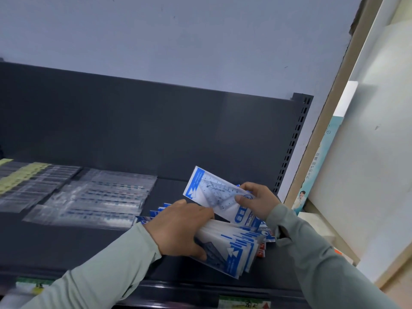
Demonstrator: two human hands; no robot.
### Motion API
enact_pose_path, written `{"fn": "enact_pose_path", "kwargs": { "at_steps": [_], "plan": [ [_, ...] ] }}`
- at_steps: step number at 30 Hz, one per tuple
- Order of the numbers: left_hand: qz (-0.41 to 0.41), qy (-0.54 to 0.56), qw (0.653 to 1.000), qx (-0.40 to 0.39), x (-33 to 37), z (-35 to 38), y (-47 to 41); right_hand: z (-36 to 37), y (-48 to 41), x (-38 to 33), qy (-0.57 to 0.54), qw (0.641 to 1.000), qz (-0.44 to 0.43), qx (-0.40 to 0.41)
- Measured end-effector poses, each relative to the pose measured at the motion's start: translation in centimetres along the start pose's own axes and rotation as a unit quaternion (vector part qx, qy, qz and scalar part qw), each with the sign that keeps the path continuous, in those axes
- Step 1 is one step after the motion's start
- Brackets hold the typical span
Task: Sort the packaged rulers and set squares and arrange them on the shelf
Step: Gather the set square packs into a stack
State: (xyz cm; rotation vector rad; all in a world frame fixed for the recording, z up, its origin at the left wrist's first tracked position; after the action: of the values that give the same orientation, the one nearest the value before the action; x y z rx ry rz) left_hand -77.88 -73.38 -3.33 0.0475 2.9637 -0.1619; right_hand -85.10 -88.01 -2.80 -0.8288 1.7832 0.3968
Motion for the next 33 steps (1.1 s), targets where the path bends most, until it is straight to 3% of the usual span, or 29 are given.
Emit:
{"fn": "enact_pose_path", "kwargs": {
  "at_steps": [4,8,16,19,23,25,27,31,33],
  "plan": [
    [-0.001,-0.005,1.000,0.003,0.0,-0.2,0.1,0.6,0.4,1.2,-0.031,0.998,0.043,-0.018],
    [0.004,-0.014,1.000,0.004,0.2,-0.3,0.1,0.2,0.3,1.0,-0.150,0.988,0.035,0.026],
    [0.006,-0.022,1.000,-0.007,0.4,-0.2,0.2,-1.1,-0.4,-1.0,0.062,0.996,-0.012,0.070],
    [0.007,-0.020,1.000,-0.010,0.3,-0.1,0.2,-1.6,-0.9,-1.5,0.077,0.994,-0.005,0.079],
    [0.009,-0.019,1.000,-0.012,0.5,-0.2,0.3,-2.0,-0.9,1.6,0.062,0.987,0.092,0.116],
    [0.013,-0.020,1.000,-0.015,0.6,-0.2,0.3,-1.0,-0.6,3.5,0.122,0.977,0.161,0.063],
    [0.013,-0.021,1.000,-0.014,0.5,-0.3,0.3,-0.3,-0.8,4.0,0.155,0.974,0.166,0.024],
    [0.013,-0.025,0.999,-0.016,0.5,-0.1,0.2,-1.0,-1.5,3.1,0.038,0.985,0.127,0.109],
    [0.014,-0.027,0.999,-0.017,0.5,-0.1,0.3,0.3,-1.2,3.1,-0.029,0.983,0.160,0.086]
  ]
}}
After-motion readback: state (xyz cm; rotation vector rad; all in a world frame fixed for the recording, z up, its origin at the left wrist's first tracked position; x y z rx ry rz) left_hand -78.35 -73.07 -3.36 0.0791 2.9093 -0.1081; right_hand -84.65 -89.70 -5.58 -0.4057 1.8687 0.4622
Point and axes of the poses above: each hand's wrist, its own y-axis away from the middle knuckle, its own z-axis out of the palm, x = y × z, the point moved 10 cm from there along -y, towards the middle knuckle, and after that the axes turned 14 degrees about -y, right-handed, at the moved point
